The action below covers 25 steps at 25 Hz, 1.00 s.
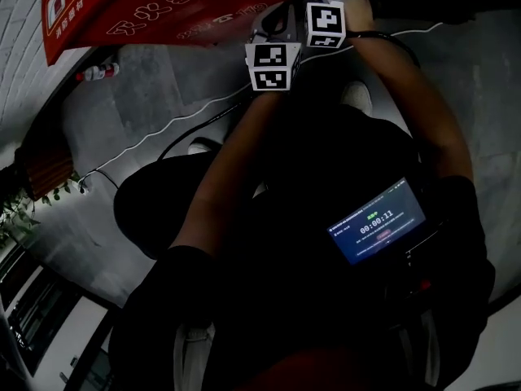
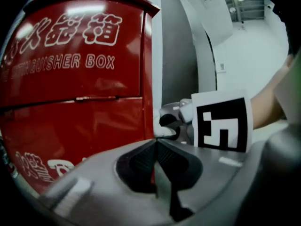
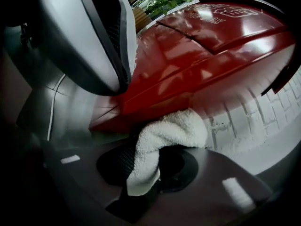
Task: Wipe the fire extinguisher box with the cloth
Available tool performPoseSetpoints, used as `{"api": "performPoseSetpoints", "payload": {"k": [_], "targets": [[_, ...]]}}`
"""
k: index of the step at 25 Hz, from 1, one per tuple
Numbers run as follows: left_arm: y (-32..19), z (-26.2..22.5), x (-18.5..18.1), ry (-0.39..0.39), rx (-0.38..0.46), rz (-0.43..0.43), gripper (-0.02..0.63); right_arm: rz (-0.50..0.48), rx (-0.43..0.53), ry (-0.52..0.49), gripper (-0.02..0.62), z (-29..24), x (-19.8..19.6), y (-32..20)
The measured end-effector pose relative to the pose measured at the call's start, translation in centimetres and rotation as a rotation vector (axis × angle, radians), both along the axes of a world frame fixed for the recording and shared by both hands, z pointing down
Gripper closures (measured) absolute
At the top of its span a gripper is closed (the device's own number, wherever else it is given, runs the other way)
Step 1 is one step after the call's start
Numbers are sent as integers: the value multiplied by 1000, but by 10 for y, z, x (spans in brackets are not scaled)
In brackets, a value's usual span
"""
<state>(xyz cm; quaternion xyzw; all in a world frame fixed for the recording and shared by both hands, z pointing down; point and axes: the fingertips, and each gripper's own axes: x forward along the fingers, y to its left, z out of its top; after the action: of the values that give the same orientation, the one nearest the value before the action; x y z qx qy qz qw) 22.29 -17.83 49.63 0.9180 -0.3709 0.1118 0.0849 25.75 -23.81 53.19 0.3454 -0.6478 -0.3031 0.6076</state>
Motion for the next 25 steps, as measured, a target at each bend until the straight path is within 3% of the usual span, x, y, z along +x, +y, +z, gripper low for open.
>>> {"api": "performPoseSetpoints", "payload": {"k": [7, 25], "targets": [[2, 51, 5, -50, -114, 0, 604, 12, -94, -16, 488, 62, 4, 5], [7, 104, 4, -154, -187, 59, 604, 79, -302, -26, 488, 176, 13, 23]]}}
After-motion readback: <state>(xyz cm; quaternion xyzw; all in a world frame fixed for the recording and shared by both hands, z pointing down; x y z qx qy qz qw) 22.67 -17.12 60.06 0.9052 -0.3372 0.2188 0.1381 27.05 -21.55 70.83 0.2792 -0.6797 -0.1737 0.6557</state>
